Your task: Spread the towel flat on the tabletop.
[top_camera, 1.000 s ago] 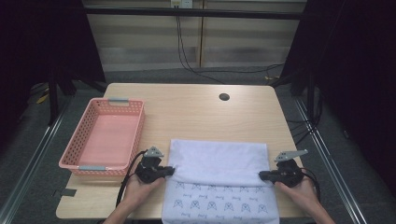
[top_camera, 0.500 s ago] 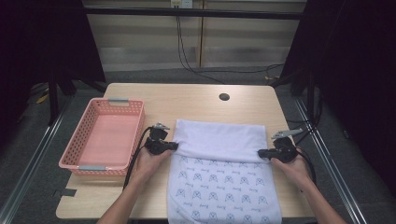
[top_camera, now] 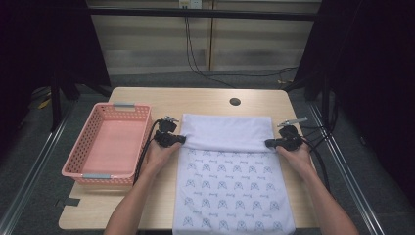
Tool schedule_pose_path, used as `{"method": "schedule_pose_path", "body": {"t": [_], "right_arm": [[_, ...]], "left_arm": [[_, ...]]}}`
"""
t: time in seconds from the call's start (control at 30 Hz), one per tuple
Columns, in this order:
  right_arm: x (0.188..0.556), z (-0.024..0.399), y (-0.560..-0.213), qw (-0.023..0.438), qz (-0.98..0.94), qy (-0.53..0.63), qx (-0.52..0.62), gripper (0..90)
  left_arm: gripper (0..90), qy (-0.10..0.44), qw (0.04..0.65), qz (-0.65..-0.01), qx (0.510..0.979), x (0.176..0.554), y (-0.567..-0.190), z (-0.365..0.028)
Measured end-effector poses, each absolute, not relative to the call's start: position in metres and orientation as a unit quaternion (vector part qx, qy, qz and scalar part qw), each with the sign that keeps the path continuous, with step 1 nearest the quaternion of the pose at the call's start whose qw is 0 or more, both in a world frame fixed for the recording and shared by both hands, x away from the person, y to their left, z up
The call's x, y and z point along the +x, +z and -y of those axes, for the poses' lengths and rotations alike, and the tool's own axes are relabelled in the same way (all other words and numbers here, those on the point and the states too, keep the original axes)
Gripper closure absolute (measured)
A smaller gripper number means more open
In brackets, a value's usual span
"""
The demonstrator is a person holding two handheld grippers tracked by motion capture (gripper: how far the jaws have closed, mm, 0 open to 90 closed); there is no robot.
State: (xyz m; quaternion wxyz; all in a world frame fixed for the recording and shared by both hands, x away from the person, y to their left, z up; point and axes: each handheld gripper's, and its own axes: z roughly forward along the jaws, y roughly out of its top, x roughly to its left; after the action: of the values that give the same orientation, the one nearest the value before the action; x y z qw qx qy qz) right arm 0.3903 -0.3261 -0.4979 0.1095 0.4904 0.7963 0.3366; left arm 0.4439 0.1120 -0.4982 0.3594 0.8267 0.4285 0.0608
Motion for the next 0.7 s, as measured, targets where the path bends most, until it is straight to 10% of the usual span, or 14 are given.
{"method": "schedule_pose_path", "body": {"t": [0.7], "right_arm": [[0.453, 0.312, -0.5, 0.152, -0.772, 0.322, 0.527, 86.4]], "left_arm": [[87.2, 0.088, 0.361, -0.449, 0.812, 0.498, -0.501, -0.11]]}}
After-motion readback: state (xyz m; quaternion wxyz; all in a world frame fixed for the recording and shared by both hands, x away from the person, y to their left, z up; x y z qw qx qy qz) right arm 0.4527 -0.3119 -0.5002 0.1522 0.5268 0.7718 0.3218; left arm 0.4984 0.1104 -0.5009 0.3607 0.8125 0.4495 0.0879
